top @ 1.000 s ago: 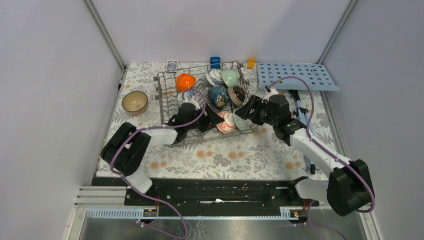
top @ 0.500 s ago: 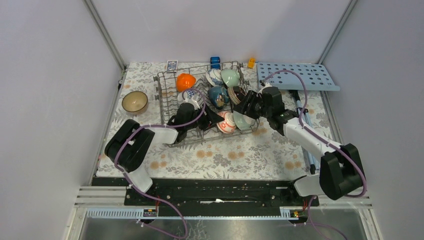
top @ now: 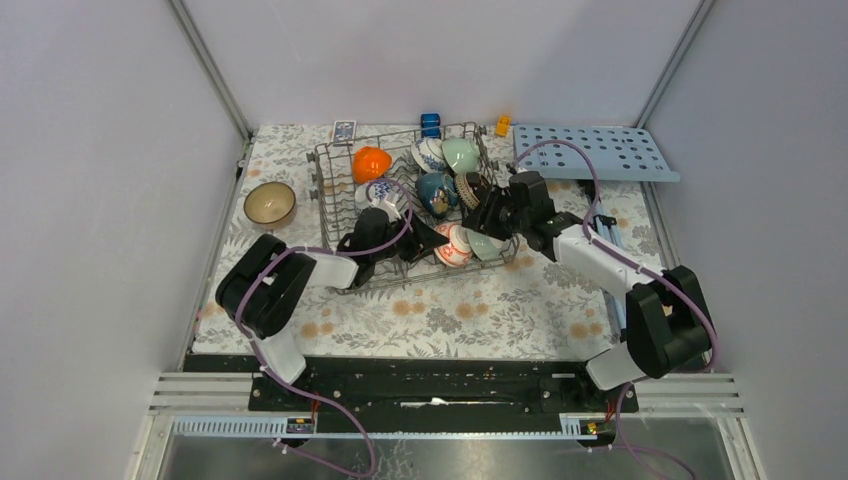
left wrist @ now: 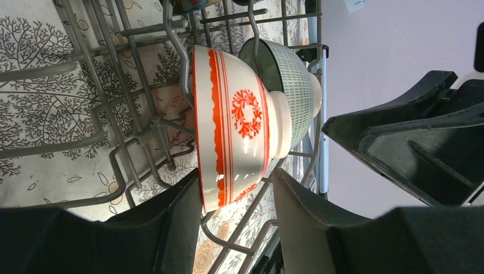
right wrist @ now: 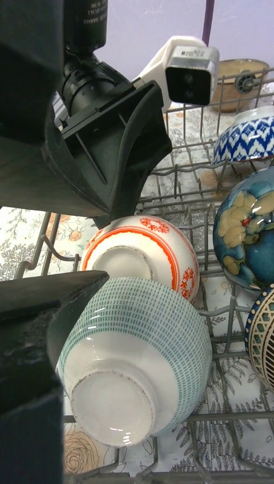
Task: Unload the bowls from the dish rack
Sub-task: Pick up the bowl from the dish rack.
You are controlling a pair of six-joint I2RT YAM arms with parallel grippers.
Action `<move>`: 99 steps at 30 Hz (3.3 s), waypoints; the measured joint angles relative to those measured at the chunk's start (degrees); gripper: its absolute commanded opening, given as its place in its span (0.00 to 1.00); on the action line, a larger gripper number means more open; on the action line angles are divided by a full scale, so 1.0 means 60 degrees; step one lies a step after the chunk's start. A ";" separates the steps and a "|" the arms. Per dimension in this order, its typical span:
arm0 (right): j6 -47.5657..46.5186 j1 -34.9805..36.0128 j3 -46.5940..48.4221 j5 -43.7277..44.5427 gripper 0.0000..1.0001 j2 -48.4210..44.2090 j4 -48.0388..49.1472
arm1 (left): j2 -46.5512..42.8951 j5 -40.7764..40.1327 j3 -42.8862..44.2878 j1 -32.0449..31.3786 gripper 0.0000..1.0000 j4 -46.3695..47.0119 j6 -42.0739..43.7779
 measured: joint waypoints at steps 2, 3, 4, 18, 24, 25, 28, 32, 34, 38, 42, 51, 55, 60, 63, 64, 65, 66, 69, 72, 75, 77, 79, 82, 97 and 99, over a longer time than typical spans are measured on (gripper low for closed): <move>-0.0025 0.0029 0.0106 0.0000 0.47 0.0157 -0.0127 | 0.0022 0.0000 -0.0015 0.0004 0.50 0.0058 -0.0004; -0.0036 0.0047 0.0160 0.0000 0.48 0.0248 -0.0164 | 0.0044 0.0004 -0.0015 0.0004 0.50 0.0087 -0.0007; -0.0055 0.0076 0.0200 -0.0004 0.48 0.0335 -0.0168 | 0.0055 0.0004 -0.0025 0.0004 0.50 0.0117 -0.0011; -0.0408 0.0521 0.0605 0.0000 0.48 0.1118 -0.0539 | 0.0109 -0.0036 -0.0361 0.0004 0.49 0.0849 -0.0040; -0.0488 0.0623 0.0641 -0.0018 0.42 0.1249 -0.0565 | 0.0109 -0.0069 -0.0430 0.0004 0.47 0.0958 -0.0036; -0.0503 0.0627 0.0641 -0.0018 0.40 0.1249 -0.0568 | 0.0109 -0.0073 -0.0444 0.0004 0.46 0.0980 -0.0036; -0.0550 0.0659 0.0648 -0.0022 0.36 0.1249 -0.0568 | 0.0106 -0.0109 -0.0481 0.0004 0.43 0.0991 -0.0033; -0.0645 0.0681 0.0674 -0.0022 0.31 0.1249 -0.0572 | 0.0106 -0.0131 -0.0557 0.0018 0.39 0.1067 -0.0040; -0.0692 0.0685 0.0699 -0.0025 0.28 0.1253 -0.0576 | 0.0106 -0.0124 -0.0634 0.0029 0.38 0.1184 -0.0062; -0.0732 0.0703 0.0710 -0.0044 0.26 0.1249 -0.0568 | 0.0102 -0.0109 -0.0758 0.0044 0.35 0.1388 -0.0095; -0.0794 0.0725 0.0714 -0.0091 0.24 0.1249 -0.0557 | 0.0066 -0.0066 -0.0874 0.0066 0.33 0.1552 -0.0120; -0.0951 0.0739 0.0776 -0.0102 0.23 0.1249 -0.0576 | -0.0237 -0.0007 -0.0951 0.0098 0.31 0.1508 -0.0127; -0.0994 0.0739 0.0812 -0.0076 0.23 0.1249 -0.0590 | -0.0364 0.0018 -0.0951 0.0117 0.31 0.1464 -0.0124; -0.1045 0.0739 0.0831 -0.0051 0.23 0.1235 -0.0652 | -0.0415 0.0080 -0.0958 0.0124 0.31 0.1475 -0.0124; -0.1049 0.0739 0.0831 -0.0029 0.24 0.1220 -0.0659 | -0.0415 0.0091 -0.0958 0.0124 0.31 0.1483 -0.0124; -0.1049 0.0739 0.0831 -0.0025 0.23 0.1213 -0.0663 | -0.0415 0.0102 -0.0958 0.0124 0.31 0.1486 -0.0124; -0.1049 0.0739 0.0831 -0.0025 0.24 0.1209 -0.0667 | -0.0415 0.0113 -0.0958 0.0124 0.31 0.1494 -0.0124; -0.1049 0.0739 0.0831 -0.0025 0.24 0.1206 -0.0674 | -0.0415 0.0120 -0.0958 0.0124 0.31 0.1497 -0.0120; -0.1049 0.0739 0.0831 -0.0015 0.25 0.1180 -0.0707 | -0.0415 0.0160 -0.0958 0.0117 0.31 0.1541 -0.0117; -0.1049 0.0739 0.0831 -0.0004 0.28 0.1147 -0.0725 | -0.0415 0.0237 -0.0958 0.0076 0.31 0.1592 -0.0117; -0.1049 0.0739 0.0831 0.0007 0.29 0.1118 -0.0725 | -0.0415 0.0335 -0.0958 0.0040 0.31 0.1643 -0.0120; -0.1049 0.0739 0.0827 0.0015 0.29 0.1111 -0.0703 | -0.0415 0.0441 -0.0958 0.0007 0.31 0.1668 -0.0120; -0.1045 0.0739 0.0831 0.0029 0.28 0.1100 -0.0667 | -0.0415 0.0517 -0.0958 -0.0033 0.31 0.1694 -0.0120; -0.1045 0.0739 0.0831 0.0036 0.27 0.1067 -0.0659 | -0.0415 0.0619 -0.0958 -0.0069 0.30 0.1701 -0.0131; -0.1045 0.0750 0.0827 0.0113 0.26 0.0929 -0.0772 | -0.0470 0.0969 -0.0954 -0.0138 0.13 0.2331 -0.0138; -0.1045 0.0750 0.0827 0.0138 0.26 0.0896 -0.0787 | -0.0470 0.1005 -0.0954 -0.0142 0.08 0.2419 -0.0135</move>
